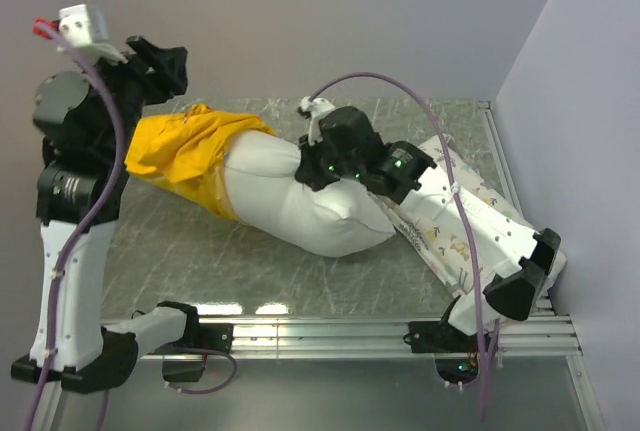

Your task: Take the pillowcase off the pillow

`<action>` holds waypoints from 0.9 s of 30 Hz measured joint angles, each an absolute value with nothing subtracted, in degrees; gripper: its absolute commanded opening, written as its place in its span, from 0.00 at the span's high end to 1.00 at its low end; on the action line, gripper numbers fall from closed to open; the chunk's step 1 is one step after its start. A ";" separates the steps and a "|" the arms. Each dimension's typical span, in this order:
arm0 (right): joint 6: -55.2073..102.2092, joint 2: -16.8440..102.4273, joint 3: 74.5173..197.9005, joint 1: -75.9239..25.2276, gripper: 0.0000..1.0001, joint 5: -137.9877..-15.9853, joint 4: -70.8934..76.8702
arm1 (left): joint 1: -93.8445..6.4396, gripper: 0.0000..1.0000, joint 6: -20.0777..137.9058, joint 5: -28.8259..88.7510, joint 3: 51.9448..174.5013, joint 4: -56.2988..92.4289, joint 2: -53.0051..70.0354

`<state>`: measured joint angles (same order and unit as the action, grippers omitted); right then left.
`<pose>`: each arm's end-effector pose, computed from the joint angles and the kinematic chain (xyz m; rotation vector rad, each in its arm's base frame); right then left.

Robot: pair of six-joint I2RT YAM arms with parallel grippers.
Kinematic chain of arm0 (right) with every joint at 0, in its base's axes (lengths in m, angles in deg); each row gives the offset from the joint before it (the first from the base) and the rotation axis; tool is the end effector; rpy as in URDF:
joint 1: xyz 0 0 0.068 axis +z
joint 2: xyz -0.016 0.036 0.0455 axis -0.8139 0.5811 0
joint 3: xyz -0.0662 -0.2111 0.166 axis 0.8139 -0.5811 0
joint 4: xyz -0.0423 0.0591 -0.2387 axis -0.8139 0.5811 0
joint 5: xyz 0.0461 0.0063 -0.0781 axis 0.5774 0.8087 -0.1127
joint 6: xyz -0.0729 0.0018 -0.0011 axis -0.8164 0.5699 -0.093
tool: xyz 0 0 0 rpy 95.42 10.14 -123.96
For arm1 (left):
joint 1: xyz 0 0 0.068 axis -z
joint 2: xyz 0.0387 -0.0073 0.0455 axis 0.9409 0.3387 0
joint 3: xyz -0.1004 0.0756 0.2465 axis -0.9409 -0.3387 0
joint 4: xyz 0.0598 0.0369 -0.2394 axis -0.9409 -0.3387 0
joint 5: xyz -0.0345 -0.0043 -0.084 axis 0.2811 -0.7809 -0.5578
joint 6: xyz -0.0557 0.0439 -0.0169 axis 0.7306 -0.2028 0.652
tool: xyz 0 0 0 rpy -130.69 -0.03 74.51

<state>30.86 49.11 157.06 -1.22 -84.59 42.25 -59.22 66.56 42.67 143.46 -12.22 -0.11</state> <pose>0.2054 0.2752 0.4082 -0.7323 2.0621 0.6910 0.1986 -0.0339 0.5612 -0.1683 1.4423 -0.3763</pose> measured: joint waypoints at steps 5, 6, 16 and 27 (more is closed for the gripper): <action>36.89 50.81 146.35 -13.83 1.00 -70.96 35.08 | -59.22 0.28 68.39 44.07 134.96 -9.29 -6.25; 38.27 51.60 144.32 -15.38 1.00 -68.88 32.89 | -59.22 0.28 69.14 44.35 131.20 -8.68 -7.10; 45.46 54.90 139.23 -20.08 1.00 -56.51 20.37 | -59.15 0.23 75.19 43.44 100.49 -8.59 -9.13; 47.41 56.71 138.99 -23.01 1.00 -52.01 16.94 | -55.57 0.02 77.07 43.98 98.42 -3.39 -9.29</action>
<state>47.41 56.71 138.99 -23.01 -52.01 16.94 -55.57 77.07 43.98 98.42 -3.39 -9.29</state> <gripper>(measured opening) 0.055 0.960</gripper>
